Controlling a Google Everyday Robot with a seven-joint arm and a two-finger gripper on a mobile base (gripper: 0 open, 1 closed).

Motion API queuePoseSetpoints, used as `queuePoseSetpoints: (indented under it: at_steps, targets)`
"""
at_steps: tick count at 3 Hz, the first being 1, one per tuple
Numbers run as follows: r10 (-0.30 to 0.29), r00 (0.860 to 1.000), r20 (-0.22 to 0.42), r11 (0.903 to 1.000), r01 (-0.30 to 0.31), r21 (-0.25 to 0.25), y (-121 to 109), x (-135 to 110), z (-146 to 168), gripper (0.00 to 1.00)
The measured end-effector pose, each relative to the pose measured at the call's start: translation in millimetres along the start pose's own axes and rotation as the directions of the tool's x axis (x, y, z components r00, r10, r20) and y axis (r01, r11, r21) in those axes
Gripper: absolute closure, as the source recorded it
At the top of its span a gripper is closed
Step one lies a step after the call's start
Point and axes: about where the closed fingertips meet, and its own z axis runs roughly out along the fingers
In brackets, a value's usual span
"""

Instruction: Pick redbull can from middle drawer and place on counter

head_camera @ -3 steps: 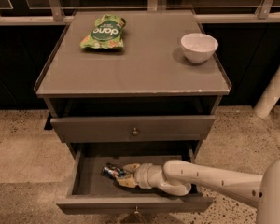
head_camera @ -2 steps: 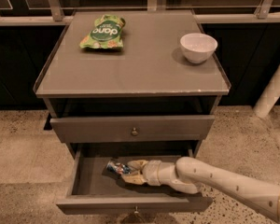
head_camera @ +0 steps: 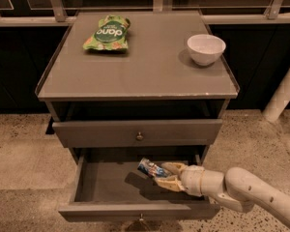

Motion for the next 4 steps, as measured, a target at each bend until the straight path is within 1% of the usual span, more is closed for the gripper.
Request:
queuePoseSetpoints:
  at_steps: [1, 2, 3, 4]
  targets:
    - [0.000, 1.000, 0.000, 1.0000, 0.000, 0.000, 0, 0, 0, 1.00]
    - [-0.025, 1.000, 0.015, 0.9993, 0.024, 0.027, 7, -35, -21, 1.00]
    - [-0.096, 0.995, 0.008, 0.9924, 0.096, 0.077, 24, -92, -51, 1.00]
    - [-0.183, 0.983, -0.023, 0.9775, 0.184, 0.103, 38, -157, -75, 1.00]
